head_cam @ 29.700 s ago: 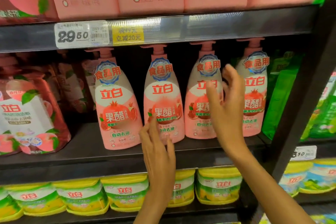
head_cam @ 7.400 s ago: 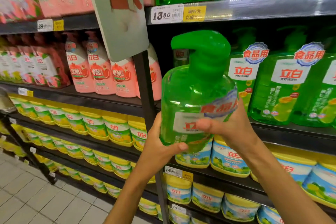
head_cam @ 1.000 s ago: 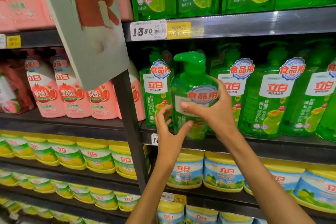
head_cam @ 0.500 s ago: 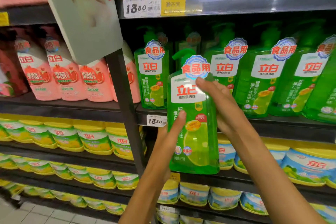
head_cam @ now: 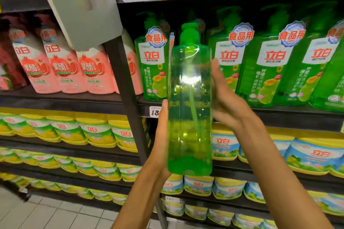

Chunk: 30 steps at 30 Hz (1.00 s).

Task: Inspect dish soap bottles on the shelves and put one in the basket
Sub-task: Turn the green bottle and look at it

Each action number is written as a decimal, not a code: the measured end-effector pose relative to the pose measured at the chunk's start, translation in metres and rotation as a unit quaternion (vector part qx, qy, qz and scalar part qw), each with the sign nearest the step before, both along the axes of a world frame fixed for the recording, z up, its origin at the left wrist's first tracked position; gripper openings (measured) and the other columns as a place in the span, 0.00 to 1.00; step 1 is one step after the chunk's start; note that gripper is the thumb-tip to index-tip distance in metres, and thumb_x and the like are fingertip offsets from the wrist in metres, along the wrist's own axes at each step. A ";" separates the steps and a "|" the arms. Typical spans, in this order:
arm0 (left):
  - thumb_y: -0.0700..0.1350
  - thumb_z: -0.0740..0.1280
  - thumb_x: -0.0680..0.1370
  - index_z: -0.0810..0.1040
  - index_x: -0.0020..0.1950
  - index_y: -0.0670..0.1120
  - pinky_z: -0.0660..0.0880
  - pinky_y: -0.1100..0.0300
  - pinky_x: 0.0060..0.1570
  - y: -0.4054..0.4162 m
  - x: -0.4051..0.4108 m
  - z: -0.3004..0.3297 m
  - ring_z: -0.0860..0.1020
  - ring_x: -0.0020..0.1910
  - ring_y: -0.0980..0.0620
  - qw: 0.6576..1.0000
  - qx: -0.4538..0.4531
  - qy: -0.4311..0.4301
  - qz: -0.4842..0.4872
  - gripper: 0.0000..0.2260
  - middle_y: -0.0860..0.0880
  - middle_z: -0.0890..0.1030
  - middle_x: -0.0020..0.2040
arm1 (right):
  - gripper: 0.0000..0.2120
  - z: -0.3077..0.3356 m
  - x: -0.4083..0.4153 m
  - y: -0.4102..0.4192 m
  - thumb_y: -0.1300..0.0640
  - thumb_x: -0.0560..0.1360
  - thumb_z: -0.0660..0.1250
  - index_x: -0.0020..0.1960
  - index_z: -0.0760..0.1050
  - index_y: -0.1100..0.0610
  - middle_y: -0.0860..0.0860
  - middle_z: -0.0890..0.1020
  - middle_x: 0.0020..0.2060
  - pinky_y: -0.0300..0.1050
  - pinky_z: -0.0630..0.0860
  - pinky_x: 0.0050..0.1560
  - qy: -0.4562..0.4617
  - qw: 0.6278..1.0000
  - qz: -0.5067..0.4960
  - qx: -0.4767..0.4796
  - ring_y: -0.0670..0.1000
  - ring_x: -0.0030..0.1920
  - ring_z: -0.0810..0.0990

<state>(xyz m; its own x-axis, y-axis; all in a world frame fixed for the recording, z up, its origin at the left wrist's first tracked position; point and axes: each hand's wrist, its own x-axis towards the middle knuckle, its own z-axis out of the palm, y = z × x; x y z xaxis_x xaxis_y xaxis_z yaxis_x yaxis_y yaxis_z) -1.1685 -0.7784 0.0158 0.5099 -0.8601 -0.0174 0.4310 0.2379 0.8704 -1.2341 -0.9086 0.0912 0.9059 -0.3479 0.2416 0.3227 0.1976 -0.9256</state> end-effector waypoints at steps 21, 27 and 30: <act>0.62 0.61 0.75 0.80 0.62 0.50 0.78 0.54 0.53 0.000 -0.003 -0.004 0.79 0.61 0.48 0.992 -0.110 0.055 0.008 0.23 0.46 0.80 0.62 | 0.30 0.003 0.000 0.008 0.37 0.72 0.67 0.66 0.75 0.56 0.50 0.83 0.59 0.53 0.71 0.68 0.080 0.988 -0.117 -0.057 0.49 0.61 0.80; 0.64 0.56 0.77 0.77 0.66 0.50 0.76 0.52 0.58 0.009 -0.009 0.001 0.76 0.64 0.46 0.993 -0.078 0.067 -0.057 0.26 0.46 0.78 0.66 | 0.15 -0.003 0.002 0.007 0.43 0.80 0.61 0.52 0.81 0.52 0.51 0.86 0.49 0.48 0.80 0.54 0.069 0.987 -0.148 0.011 0.50 0.51 0.85; 0.63 0.59 0.77 0.76 0.66 0.49 0.75 0.50 0.61 0.018 -0.009 0.007 0.76 0.64 0.46 0.985 -0.060 0.094 -0.130 0.26 0.46 0.77 0.66 | 0.16 -0.001 0.000 0.001 0.44 0.80 0.61 0.57 0.80 0.54 0.52 0.86 0.49 0.50 0.79 0.55 0.076 0.983 -0.117 0.121 0.52 0.50 0.84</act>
<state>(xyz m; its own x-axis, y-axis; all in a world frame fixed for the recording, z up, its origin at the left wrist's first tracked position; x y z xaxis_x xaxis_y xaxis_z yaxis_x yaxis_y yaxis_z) -1.1771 -0.7600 0.0232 0.2687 -0.9631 0.0181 0.6426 0.1932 0.7415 -1.2341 -0.9079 0.0898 0.8138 -0.5811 -0.0060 0.2468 0.3549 -0.9017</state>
